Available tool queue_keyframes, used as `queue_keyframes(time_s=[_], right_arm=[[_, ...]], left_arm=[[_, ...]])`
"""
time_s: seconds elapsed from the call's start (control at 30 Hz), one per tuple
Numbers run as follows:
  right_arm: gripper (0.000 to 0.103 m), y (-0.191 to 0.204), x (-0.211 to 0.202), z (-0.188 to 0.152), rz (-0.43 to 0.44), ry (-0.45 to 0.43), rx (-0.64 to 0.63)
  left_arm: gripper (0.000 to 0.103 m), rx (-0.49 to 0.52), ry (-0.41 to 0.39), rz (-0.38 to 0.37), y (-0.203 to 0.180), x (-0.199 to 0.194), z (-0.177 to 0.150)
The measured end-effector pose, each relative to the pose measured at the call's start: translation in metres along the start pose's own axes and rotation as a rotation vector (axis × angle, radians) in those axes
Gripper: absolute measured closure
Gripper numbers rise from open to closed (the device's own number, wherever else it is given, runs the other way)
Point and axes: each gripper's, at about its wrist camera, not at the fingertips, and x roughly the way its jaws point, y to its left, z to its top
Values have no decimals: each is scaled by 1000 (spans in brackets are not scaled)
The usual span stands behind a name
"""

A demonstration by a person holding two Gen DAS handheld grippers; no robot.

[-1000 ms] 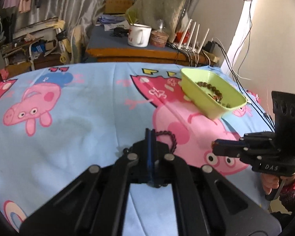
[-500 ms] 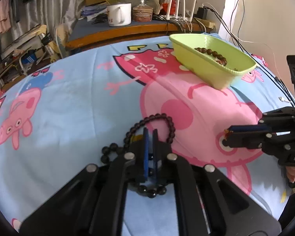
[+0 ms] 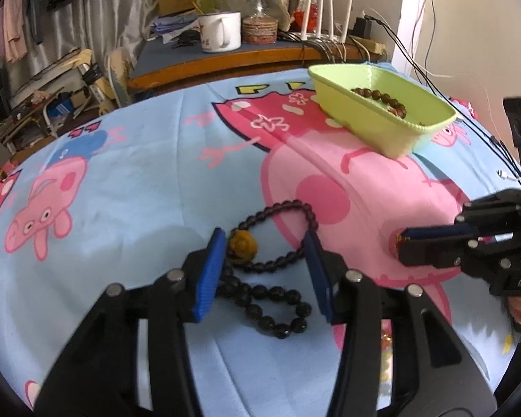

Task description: Organize jewelry

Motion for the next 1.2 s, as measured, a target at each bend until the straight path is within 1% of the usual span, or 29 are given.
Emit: queue_keyframes(time_s=[0.07, 0.1, 0.2, 0.27, 0.3, 0.37, 0.4, 0.47, 0.53, 0.63, 0.7, 0.77, 0.83, 0.9, 1.0, 1.03, 1.07, 1.1, 1.17, 1.2], right_arm=[[103, -1, 1, -2, 0, 3, 4], [103, -1, 1, -2, 1, 4, 5], [103, -1, 1, -2, 3, 2, 7], [103, 0, 0, -2, 4, -1, 5], [103, 1, 0, -2, 4, -2, 5], [103, 1, -2, -2, 2, -7, 8], [103, 1, -3, -2, 1, -10, 10], [103, -1, -8, -2, 2, -22, 17], [103, -1, -12, -3, 2, -32, 20], [103, -2, -24, -8, -11, -53, 18], [103, -2, -31, -14, -31, -59, 9], [103, -6, -40, -24, -73, -54, -8], [103, -9, -48, -35, -124, -50, -28], [103, -14, -61, -50, -168, -49, -40], [103, -22, -74, -68, -192, -33, -33], [103, -23, -76, -75, -203, -27, -34], [103, -23, -81, -82, -206, -38, -43], [103, -21, -84, -86, -216, -48, -54], [103, -18, -90, -96, -229, -61, -84], [103, -16, -93, -100, -229, -70, -98]], left_arm=[[58, -8, 1, 9, 3, 1, 0], [58, -16, 13, 17, 5, 3, 0], [71, -47, 32, 28, 14, 8, 2], [83, -59, 39, 35, 19, 10, 4], [90, -64, 43, 27, 21, 11, 4], [90, -68, 38, 22, 22, 10, 4], [95, -64, 28, 23, 21, 8, 4], [95, -63, 2, 24, 21, 2, 4], [95, -82, -27, 2, 22, -7, 5], [95, -97, -61, -51, 18, -22, 6], [95, -78, -77, -105, 7, -32, 5], [95, -47, -83, -161, -11, -37, 4], [95, -4, -71, -214, -35, -38, 1], [95, 56, -41, -257, -63, -34, -4], [94, 110, 6, -303, -96, -23, -12], [94, 120, 18, -303, -104, -20, -15], [94, 140, 35, -290, -113, -16, -19], [90, 165, 47, -266, -120, -12, -24], [80, 198, 27, -243, -128, -16, -28], [67, 201, 12, -234, -128, -21, -29]])
